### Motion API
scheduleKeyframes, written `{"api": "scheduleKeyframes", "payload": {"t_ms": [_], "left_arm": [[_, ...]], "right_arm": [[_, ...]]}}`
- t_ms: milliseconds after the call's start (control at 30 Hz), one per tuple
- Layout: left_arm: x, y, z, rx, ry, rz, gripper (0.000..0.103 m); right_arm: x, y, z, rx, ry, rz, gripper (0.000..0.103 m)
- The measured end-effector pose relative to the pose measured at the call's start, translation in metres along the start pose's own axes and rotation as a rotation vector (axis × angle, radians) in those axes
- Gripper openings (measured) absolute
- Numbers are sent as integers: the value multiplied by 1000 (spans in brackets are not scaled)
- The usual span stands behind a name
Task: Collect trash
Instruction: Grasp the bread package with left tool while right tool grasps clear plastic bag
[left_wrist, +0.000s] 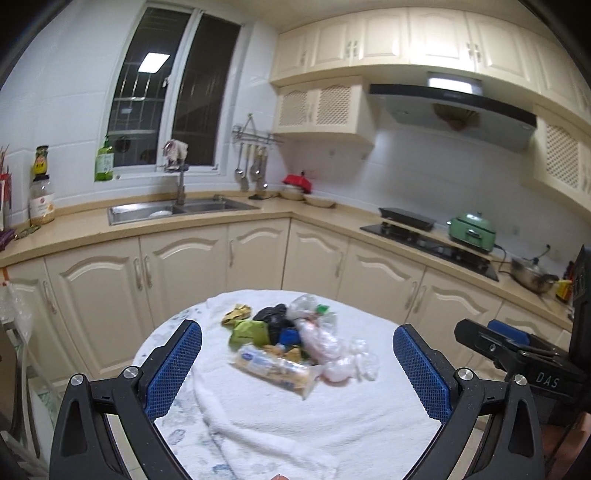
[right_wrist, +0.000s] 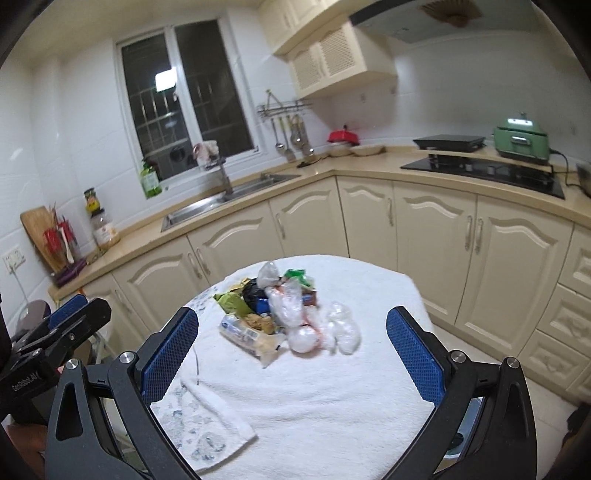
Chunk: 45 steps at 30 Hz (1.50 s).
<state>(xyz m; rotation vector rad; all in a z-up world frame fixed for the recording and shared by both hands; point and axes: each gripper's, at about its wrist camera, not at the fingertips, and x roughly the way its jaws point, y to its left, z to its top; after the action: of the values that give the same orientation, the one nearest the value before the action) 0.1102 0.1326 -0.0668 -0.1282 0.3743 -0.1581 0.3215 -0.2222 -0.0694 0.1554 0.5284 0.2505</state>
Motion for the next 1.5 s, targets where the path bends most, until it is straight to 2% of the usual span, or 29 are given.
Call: {"api": "scheduleKeyframes", "payload": {"t_ms": [100, 233, 400, 500, 733, 867, 1100, 1200, 1367, 1433, 1500], "left_arm": [[1, 3, 8, -9, 14, 25, 102], [31, -6, 27, -9, 48, 44, 102], [82, -4, 48, -18, 131, 46, 102], [125, -3, 58, -45, 207, 43, 102], [211, -10, 60, -87, 346, 78, 102], [244, -13, 46, -130, 420, 89, 102], [305, -10, 51, -239, 502, 126, 100], [338, -3, 48, -295, 551, 141, 92], [379, 7, 46, -355, 581, 135, 92], [393, 9, 51, -359, 576, 109, 81], [402, 10, 54, -355, 576, 77, 65]], "right_arm": [[9, 9, 8, -17, 12, 11, 103], [21, 15, 19, -52, 23, 2, 103], [50, 6, 17, -52, 89, -17, 103], [72, -5, 12, -41, 139, -23, 103], [124, -36, -7, -21, 264, -61, 103], [151, -54, -22, -4, 335, -76, 103], [183, -80, -29, 49, 389, -77, 102], [200, -86, -29, 57, 407, -86, 95], [233, -89, -36, 47, 461, -79, 77], [244, -86, -41, 25, 490, -80, 63], [251, -85, -47, 14, 512, -81, 51]]}}
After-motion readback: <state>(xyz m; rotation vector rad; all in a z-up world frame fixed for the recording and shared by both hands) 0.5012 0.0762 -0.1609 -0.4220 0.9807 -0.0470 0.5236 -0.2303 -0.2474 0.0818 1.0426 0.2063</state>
